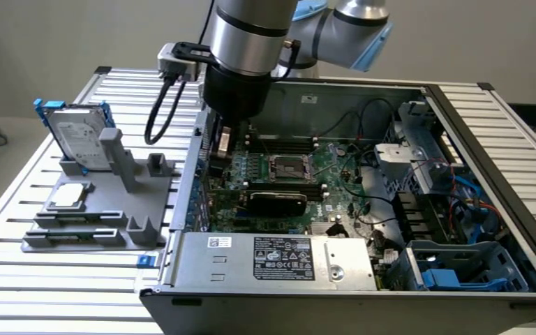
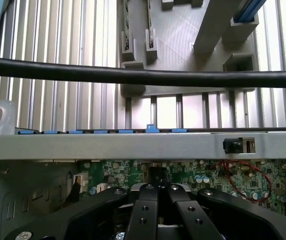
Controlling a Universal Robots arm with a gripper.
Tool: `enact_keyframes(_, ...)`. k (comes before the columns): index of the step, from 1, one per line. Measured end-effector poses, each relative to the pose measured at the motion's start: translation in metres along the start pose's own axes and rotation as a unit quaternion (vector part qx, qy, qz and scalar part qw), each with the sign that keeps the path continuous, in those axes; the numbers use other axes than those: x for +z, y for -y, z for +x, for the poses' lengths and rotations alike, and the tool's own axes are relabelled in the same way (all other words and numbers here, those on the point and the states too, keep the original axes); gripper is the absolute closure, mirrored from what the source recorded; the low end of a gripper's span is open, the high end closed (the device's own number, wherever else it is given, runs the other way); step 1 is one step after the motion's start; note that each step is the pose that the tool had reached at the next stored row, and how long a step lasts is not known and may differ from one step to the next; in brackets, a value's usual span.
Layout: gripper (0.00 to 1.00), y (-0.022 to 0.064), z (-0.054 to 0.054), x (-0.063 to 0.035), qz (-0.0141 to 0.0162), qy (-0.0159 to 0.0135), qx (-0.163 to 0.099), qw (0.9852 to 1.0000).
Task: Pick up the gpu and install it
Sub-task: 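Press down on the gpu until it lock into place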
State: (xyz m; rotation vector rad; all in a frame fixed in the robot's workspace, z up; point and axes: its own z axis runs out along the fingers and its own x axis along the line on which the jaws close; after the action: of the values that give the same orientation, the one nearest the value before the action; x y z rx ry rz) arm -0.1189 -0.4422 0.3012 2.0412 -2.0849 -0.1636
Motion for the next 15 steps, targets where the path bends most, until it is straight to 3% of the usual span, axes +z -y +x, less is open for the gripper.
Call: enact_keyframes(15,0.89,0.0241,0.001,-0.0076,0.0,0.0,0.0,1.0)
